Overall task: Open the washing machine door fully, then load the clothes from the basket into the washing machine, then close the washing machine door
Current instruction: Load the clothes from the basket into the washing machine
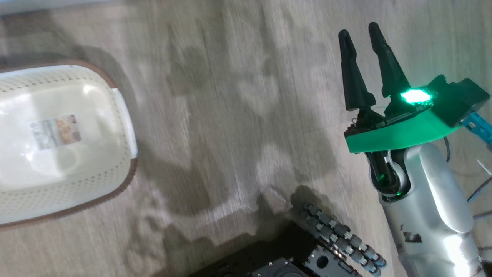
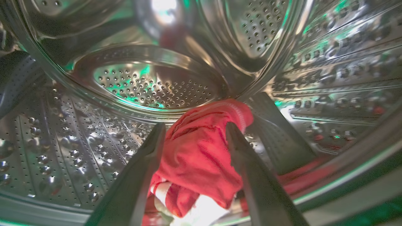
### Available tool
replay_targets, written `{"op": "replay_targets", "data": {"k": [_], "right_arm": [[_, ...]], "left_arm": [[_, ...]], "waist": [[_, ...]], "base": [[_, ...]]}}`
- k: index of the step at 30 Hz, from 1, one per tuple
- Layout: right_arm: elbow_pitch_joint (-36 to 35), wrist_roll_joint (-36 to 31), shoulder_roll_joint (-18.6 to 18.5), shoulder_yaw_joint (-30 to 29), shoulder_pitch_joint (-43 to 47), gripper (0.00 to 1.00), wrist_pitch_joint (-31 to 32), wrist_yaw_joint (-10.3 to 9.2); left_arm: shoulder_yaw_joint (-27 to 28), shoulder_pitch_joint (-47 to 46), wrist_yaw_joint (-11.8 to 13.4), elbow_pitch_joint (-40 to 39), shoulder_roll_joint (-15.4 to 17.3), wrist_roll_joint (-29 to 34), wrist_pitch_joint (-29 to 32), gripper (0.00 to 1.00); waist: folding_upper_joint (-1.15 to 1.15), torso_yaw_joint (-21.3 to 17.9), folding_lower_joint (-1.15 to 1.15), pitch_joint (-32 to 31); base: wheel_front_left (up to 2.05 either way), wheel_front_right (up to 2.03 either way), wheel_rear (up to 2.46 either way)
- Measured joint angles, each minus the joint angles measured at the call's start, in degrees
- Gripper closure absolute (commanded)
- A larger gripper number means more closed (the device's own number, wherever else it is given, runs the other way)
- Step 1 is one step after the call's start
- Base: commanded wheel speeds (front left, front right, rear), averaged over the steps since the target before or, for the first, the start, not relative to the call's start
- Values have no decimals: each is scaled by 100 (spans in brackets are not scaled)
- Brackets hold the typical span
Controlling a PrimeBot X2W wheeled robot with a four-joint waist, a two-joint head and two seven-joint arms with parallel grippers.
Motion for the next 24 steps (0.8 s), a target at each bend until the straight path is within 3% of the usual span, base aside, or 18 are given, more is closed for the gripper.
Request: {"op": "replay_targets", "data": {"k": [9,24], "right_arm": [[66,-408,0,-246,281,0,0,0],[223,-738,-34,-548,1006,0,0,0]], "left_arm": [[48,1224,-154,-425,-342,-356,-25,0],[-403,4070,-250,-2046,-932,-1004,-25,0]], "waist": [[0,355,0,-703],[0,1113,0,-2209]], "base": [[0,0,0],[0,0,0]]}}
